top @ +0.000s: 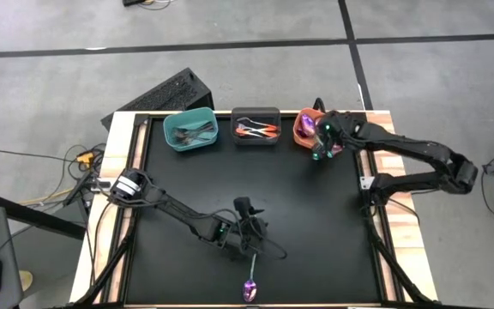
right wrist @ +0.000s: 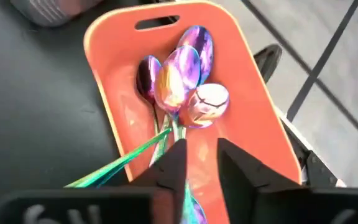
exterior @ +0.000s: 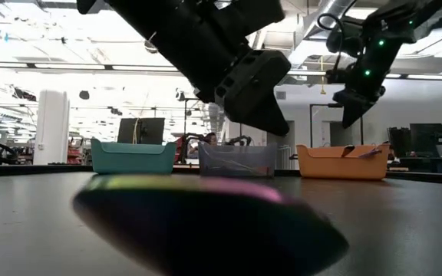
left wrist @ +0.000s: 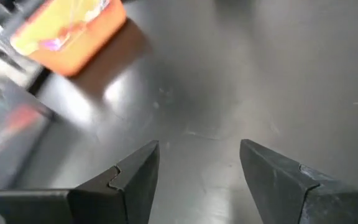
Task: Sort silverware by color (type)
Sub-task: Put the blue spoon into the orange bin
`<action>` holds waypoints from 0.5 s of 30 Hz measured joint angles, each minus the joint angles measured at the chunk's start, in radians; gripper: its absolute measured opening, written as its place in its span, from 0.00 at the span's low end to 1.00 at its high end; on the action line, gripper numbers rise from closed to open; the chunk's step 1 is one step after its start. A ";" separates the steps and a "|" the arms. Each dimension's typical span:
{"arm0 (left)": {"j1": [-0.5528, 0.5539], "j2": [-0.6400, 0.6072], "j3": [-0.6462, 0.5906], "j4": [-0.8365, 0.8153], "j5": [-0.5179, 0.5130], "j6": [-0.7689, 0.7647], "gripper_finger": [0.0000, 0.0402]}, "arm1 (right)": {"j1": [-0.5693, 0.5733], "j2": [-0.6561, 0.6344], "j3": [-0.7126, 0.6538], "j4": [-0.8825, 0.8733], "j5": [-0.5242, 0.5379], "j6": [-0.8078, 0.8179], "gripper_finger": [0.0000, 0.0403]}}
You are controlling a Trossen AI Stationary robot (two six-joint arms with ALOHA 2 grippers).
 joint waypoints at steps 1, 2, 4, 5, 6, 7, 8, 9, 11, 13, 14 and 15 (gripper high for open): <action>-0.001 0.000 0.000 -0.009 0.013 -0.034 0.54 | -0.014 0.000 0.000 -0.001 -0.011 0.001 0.28; -0.003 0.000 0.000 -0.012 0.027 -0.063 0.54 | -0.023 0.000 0.000 -0.006 -0.026 0.009 0.31; -0.010 0.000 0.000 -0.010 0.075 -0.138 0.54 | -0.024 0.000 0.000 -0.014 -0.041 0.057 0.39; -0.014 0.000 0.000 -0.009 0.108 -0.180 0.54 | -0.016 0.000 0.000 -0.015 -0.050 0.095 0.42; -0.018 0.000 0.000 -0.009 0.141 -0.224 0.54 | -0.002 0.000 0.000 -0.019 -0.057 0.133 0.45; -0.022 0.000 0.000 -0.009 0.174 -0.271 0.54 | 0.018 0.000 0.000 -0.022 -0.068 0.167 0.48; -0.026 0.000 0.000 -0.009 0.201 -0.326 0.54 | 0.043 0.000 0.000 -0.019 -0.075 0.194 0.50; -0.030 0.000 0.000 -0.009 0.229 -0.378 0.54 | 0.076 0.000 0.000 -0.014 -0.076 0.215 0.52; -0.039 0.000 0.000 -0.019 0.291 -0.441 0.54 | 0.151 0.000 0.000 0.011 -0.075 0.243 0.54; -0.049 0.000 0.000 -0.054 0.338 -0.484 0.54 | 0.233 0.000 0.000 0.058 -0.075 0.267 0.54; -0.057 0.000 0.000 -0.071 0.353 -0.513 0.54 | 0.276 0.000 0.000 0.081 -0.072 0.277 0.54; -0.064 0.000 0.000 -0.084 0.365 -0.540 0.54 | 0.319 0.000 0.000 0.106 -0.064 0.288 0.54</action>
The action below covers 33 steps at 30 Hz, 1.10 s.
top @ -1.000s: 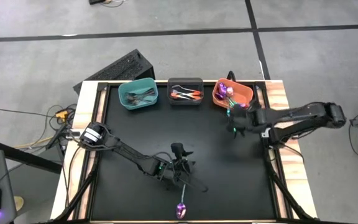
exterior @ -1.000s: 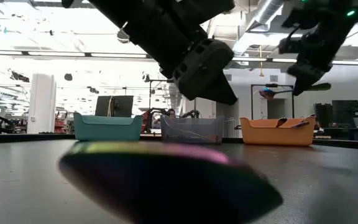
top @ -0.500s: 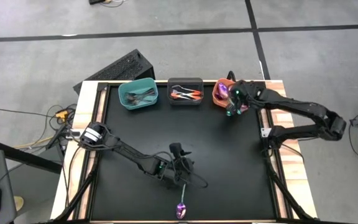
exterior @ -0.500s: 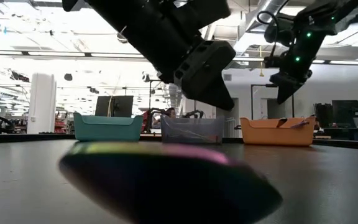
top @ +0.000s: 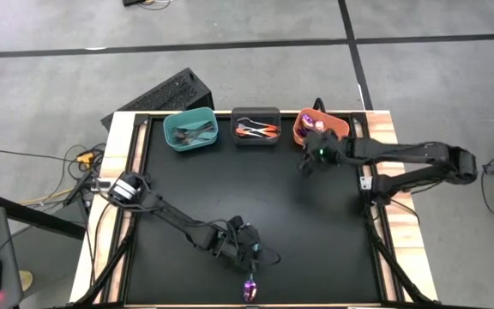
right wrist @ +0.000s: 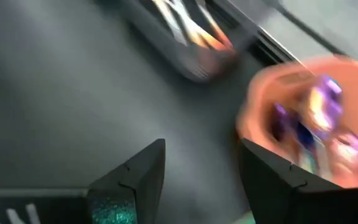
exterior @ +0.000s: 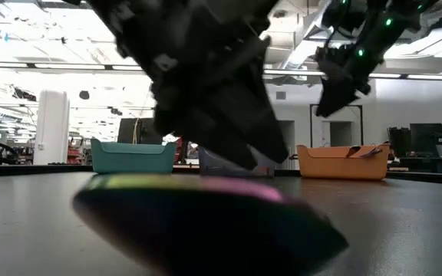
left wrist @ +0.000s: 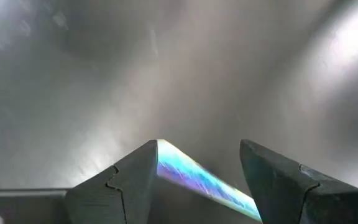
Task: Sort silverware by color (type)
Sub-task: Put the blue spoon into the orange bin
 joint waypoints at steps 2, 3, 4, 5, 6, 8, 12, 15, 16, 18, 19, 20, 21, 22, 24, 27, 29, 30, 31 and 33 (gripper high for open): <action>-0.014 0.000 0.000 -0.017 0.033 -0.021 0.54 | 0.086 0.000 0.000 0.046 0.027 0.018 0.53; -0.021 0.000 0.000 -0.028 0.053 -0.023 0.54 | 0.127 0.000 0.000 0.065 0.044 0.027 0.52; -0.029 0.000 0.000 -0.043 0.071 -0.038 0.54 | 0.164 0.000 0.000 0.082 0.058 0.035 0.52; -0.036 0.000 0.000 -0.052 0.085 -0.059 0.54 | 0.201 0.000 0.000 0.095 0.072 0.048 0.52; -0.042 0.000 0.000 -0.054 0.092 -0.089 0.54 | 0.237 0.000 0.000 0.102 0.084 0.062 0.52; -0.053 0.000 0.001 -0.052 0.104 -0.208 0.54 | 0.307 0.000 0.000 0.105 0.119 0.102 0.51; -0.064 0.000 0.022 -0.049 0.138 -0.380 0.54 | 0.435 0.000 0.000 0.104 0.198 0.185 0.51; -0.074 0.001 0.023 -0.052 0.137 -0.420 0.54 | 0.516 0.000 0.000 0.102 0.241 0.217 0.51; -0.076 0.001 0.023 -0.052 0.135 -0.438 0.54 | 0.539 0.000 0.000 0.103 0.257 0.225 0.51; -0.083 0.001 0.023 -0.049 0.123 -0.471 0.53 | 0.575 0.000 0.000 0.102 0.278 0.236 0.51; -0.088 0.001 0.023 -0.050 0.116 -0.490 0.53 | 0.588 0.000 0.000 0.103 0.283 0.237 0.51; -0.092 0.001 0.023 -0.051 0.111 -0.506 0.52 | 0.599 0.000 0.000 0.102 0.283 0.237 0.51; -0.096 0.001 0.023 -0.052 0.107 -0.525 0.52 | 0.605 0.000 0.000 0.102 0.283 0.236 0.51; -0.101 0.001 0.023 -0.051 0.099 -0.546 0.51 | 0.608 0.000 0.000 0.101 0.283 0.236 0.51; -0.112 0.001 0.025 -0.044 0.087 -0.582 0.48 | 0.611 0.000 0.000 0.101 0.283 0.236 0.51; -0.129 0.001 0.040 -0.033 0.058 -0.604 0.44 | 0.611 0.000 0.000 0.098 0.283 0.235 0.51; -0.139 0.001 0.043 -0.023 0.031 -0.610 0.41 | 0.611 0.000 0.000 0.092 0.283 0.233 0.51; -0.142 0.001 0.043 -0.025 0.026 -0.613 0.40 | 0.611 0.000 0.000 0.088 0.282 0.233 0.51; -0.142 0.001 0.042 -0.028 0.023 -0.620 0.38 | 0.611 0.000 0.000 0.085 0.282 0.233 0.51; -0.142 0.001 0.042 -0.028 0.022 -0.631 0.36 | 0.618 0.000 0.000 0.080 0.283 0.234 0.51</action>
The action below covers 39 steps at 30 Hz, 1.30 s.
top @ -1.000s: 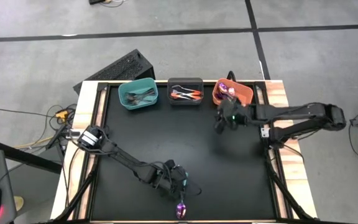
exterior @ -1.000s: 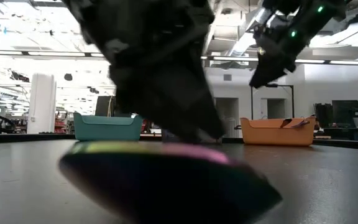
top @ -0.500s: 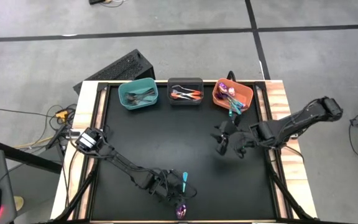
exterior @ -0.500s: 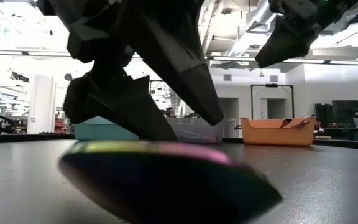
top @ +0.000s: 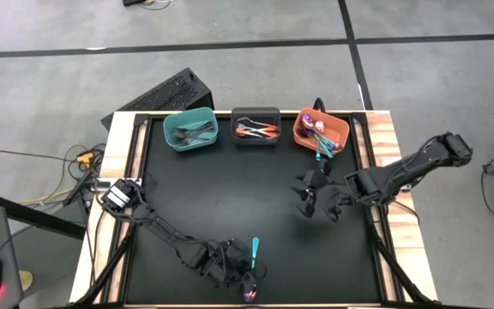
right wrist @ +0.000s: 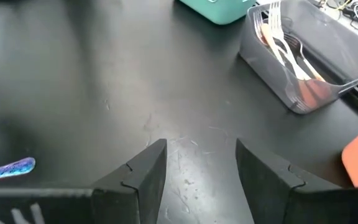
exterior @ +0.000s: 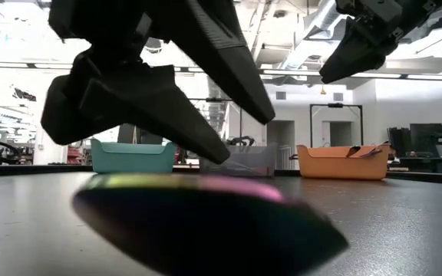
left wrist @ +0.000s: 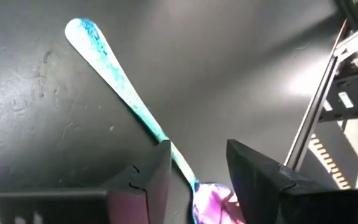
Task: Sort silverware by color (type)
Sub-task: Put the blue spoon into the orange bin
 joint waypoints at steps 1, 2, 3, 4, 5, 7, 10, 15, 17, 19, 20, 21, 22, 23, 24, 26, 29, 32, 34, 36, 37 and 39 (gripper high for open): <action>0.000 0.000 0.000 0.002 0.000 -0.004 0.35 | 0.004 0.000 0.000 -0.002 0.000 0.000 0.51; 0.000 0.000 0.000 0.001 -0.001 -0.009 0.34 | 0.010 0.000 0.000 -0.003 0.000 0.000 0.51; 0.000 0.000 0.000 0.000 -0.001 -0.011 0.33 | 0.017 0.000 0.000 -0.002 0.000 0.001 0.51; 0.000 0.000 0.000 0.000 -0.003 -0.011 0.33 | 0.022 0.000 0.000 -0.002 0.000 0.002 0.51; 0.000 0.000 0.000 0.001 -0.009 -0.011 0.33 | 0.028 0.000 0.000 -0.002 0.001 0.002 0.51; 0.000 0.000 0.000 0.001 -0.011 -0.011 0.32 | 0.037 0.000 0.000 -0.002 0.012 0.002 0.51; 0.000 0.019 0.004 0.009 -0.018 -0.010 0.32 | 0.047 0.000 0.000 -0.002 0.023 0.003 0.51; 0.009 0.115 0.071 -0.007 0.034 0.020 0.32 | 0.063 0.000 0.000 0.000 0.023 0.003 0.51; 0.019 0.143 0.118 -0.056 0.066 0.024 0.32 | 0.070 0.000 0.000 0.002 0.023 0.011 0.51; 0.027 0.171 0.167 -0.140 0.085 0.008 0.32 | 0.078 0.000 0.000 0.001 0.023 0.014 0.51; 0.030 0.181 0.189 -0.182 0.094 0.002 0.32 | 0.085 0.000 0.000 0.003 0.024 0.014 0.51; 0.033 0.188 0.209 -0.219 0.103 0.000 0.32 | 0.090 0.000 0.000 0.001 0.024 0.016 0.51; 0.035 0.192 0.228 -0.261 0.107 0.000 0.32 | 0.093 0.000 0.000 0.002 0.024 0.018 0.51; 0.035 0.196 0.242 -0.288 0.109 0.002 0.32 | 0.099 0.000 0.000 0.002 0.024 0.018 0.51; 0.036 0.198 0.250 -0.304 0.108 0.011 0.32 | 0.102 0.000 0.000 0.001 0.024 0.018 0.51; 0.035 0.201 0.271 -0.328 0.099 0.053 0.32 | 0.109 0.000 0.000 0.000 0.024 0.018 0.51; 0.036 0.206 0.308 -0.352 0.097 0.138 0.32 | 0.121 0.000 0.000 -0.002 0.022 0.021 0.51; 0.036 0.210 0.343 -0.388 0.081 0.194 0.32 | 0.161 0.017 0.000 -0.007 -0.005 0.013 0.52; 0.028 0.212 0.376 -0.453 0.035 0.223 0.32 | 0.196 0.048 0.000 -0.004 -0.021 0.013 0.52; 0.020 0.212 0.413 -0.506 -0.051 0.255 0.32 | 0.233 0.088 0.000 0.024 -0.030 0.012 0.52; 0.014 0.212 0.434 -0.537 -0.104 0.270 0.32 | 0.249 0.111 0.000 0.048 -0.030 0.013 0.52; 0.001 0.212 0.479 -0.612 -0.204 0.300 0.32 | 0.281 0.168 0.000 0.102 -0.036 0.005 0.52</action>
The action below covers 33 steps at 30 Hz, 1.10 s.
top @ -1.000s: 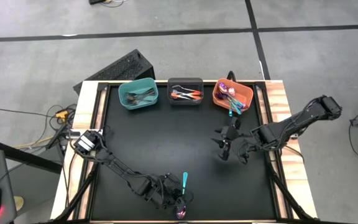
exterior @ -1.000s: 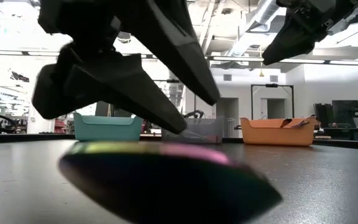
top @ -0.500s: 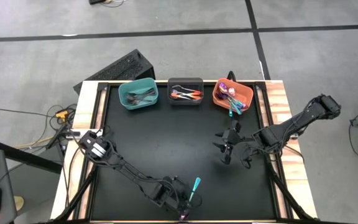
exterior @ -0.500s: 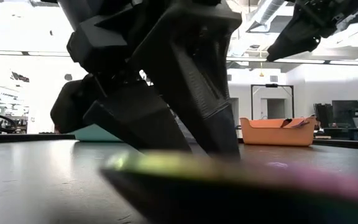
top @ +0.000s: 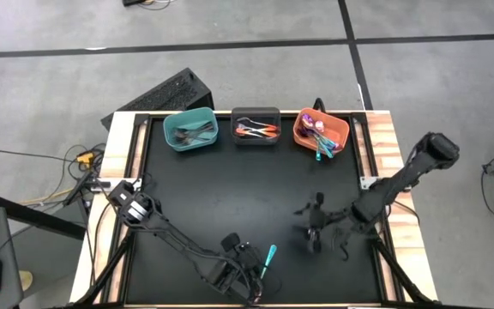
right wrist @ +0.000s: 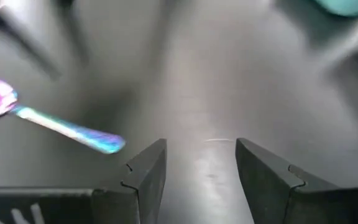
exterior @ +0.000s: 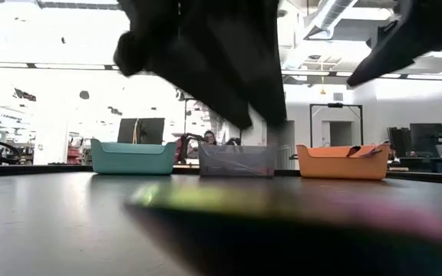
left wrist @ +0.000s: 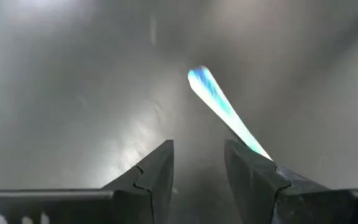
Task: Sort silverware by color (type)
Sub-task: Put the blue spoon into the orange bin
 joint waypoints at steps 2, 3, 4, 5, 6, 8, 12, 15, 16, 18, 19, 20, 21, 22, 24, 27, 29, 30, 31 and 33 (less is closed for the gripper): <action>-0.009 0.000 0.050 -0.058 -0.075 0.019 0.32 | 0.017 0.060 0.000 0.085 -0.038 -0.046 0.52; -0.013 -0.001 0.070 -0.082 -0.102 0.026 0.32 | 0.021 0.090 0.000 0.132 -0.071 -0.079 0.52; -0.013 -0.003 0.093 -0.111 -0.122 0.030 0.32 | 0.023 0.119 0.000 0.175 -0.109 -0.116 0.52; -0.013 -0.003 0.115 -0.143 -0.140 0.034 0.32 | 0.022 0.148 0.000 0.224 -0.150 -0.154 0.52; -0.013 -0.003 0.133 -0.169 -0.152 0.036 0.32 | 0.021 0.177 0.000 0.277 -0.193 -0.197 0.52; -0.012 -0.004 0.157 -0.211 -0.170 0.037 0.32 | 0.017 0.229 0.000 0.364 -0.285 -0.289 0.52; -0.010 -0.004 0.179 -0.268 -0.224 0.024 0.32 | 0.008 0.311 0.000 0.475 -0.455 -0.427 0.52; -0.007 -0.005 0.179 -0.287 -0.232 0.023 0.32 | -0.009 0.365 0.000 0.538 -0.540 -0.474 0.51; -0.006 -0.005 0.179 -0.291 -0.232 0.023 0.32 | -0.014 0.384 0.000 0.557 -0.553 -0.491 0.50; 0.001 -0.005 0.179 -0.302 -0.236 0.022 0.32 | -0.028 0.415 0.000 0.599 -0.571 -0.528 0.49; 0.005 -0.005 0.179 -0.304 -0.245 0.020 0.32 | -0.035 0.429 0.003 0.612 -0.574 -0.548 0.48; 0.010 -0.005 0.179 -0.306 -0.257 0.019 0.32 | -0.043 0.440 0.012 0.614 -0.575 -0.566 0.47; 0.015 -0.005 0.179 -0.308 -0.265 0.019 0.32 | -0.052 0.448 0.024 0.614 -0.577 -0.577 0.46; 0.021 -0.005 0.179 -0.309 -0.269 0.019 0.32 | -0.063 0.461 0.041 0.618 -0.595 -0.580 0.45; 0.030 -0.005 0.179 -0.310 -0.271 0.018 0.32 | -0.088 0.489 0.078 0.628 -0.630 -0.580 0.43; 0.039 -0.005 0.179 -0.323 -0.270 0.009 0.32 | -0.119 0.547 0.137 0.612 -0.668 -0.577 0.41; 0.039 -0.006 0.179 -0.345 -0.257 0.006 0.32 | -0.137 0.590 0.182 0.585 -0.716 -0.595 0.39; 0.039 -0.006 0.180 -0.364 -0.242 0.004 0.32 | -0.144 0.610 0.203 0.559 -0.737 -0.604 0.39; 0.039 -0.006 0.180 -0.391 -0.223 -0.005 0.32 | -0.146 0.635 0.223 0.537 -0.756 -0.609 0.38; 0.032 -0.006 0.180 -0.464 -0.198 -0.052 0.32 | -0.147 0.685 0.262 0.501 -0.782 -0.615 0.37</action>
